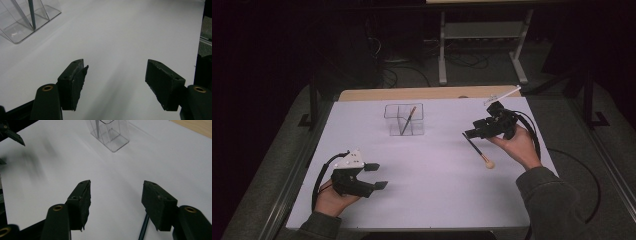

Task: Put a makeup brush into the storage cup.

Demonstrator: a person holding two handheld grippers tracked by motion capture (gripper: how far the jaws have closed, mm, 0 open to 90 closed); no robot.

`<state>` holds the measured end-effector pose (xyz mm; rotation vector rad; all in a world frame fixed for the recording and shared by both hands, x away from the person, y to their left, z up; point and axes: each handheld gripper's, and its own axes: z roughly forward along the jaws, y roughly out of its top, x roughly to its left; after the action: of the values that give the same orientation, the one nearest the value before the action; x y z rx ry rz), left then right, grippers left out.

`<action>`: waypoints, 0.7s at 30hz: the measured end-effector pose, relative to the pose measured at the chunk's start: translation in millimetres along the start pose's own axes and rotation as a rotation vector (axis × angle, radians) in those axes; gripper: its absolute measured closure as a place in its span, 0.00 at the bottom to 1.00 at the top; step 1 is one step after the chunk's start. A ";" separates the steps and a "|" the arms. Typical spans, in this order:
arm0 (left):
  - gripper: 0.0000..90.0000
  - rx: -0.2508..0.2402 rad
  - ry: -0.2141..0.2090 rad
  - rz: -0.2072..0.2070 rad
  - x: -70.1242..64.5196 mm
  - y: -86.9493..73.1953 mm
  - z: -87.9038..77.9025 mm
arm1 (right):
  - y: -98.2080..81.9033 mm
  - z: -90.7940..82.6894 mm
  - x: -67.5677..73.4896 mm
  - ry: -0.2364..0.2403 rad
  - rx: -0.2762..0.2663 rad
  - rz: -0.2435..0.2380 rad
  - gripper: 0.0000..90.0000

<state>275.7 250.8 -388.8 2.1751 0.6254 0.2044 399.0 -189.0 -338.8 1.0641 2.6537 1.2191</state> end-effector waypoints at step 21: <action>0.35 -0.012 0.009 -0.005 0.7 -0.4 -3.9 | -28.2 0.5 -5.0 -0.052 0.053 0.033 0.54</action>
<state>274.8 254.0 -386.7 2.1618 0.6333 0.2144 386.8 -204.6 -359.6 1.1359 2.6539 1.1158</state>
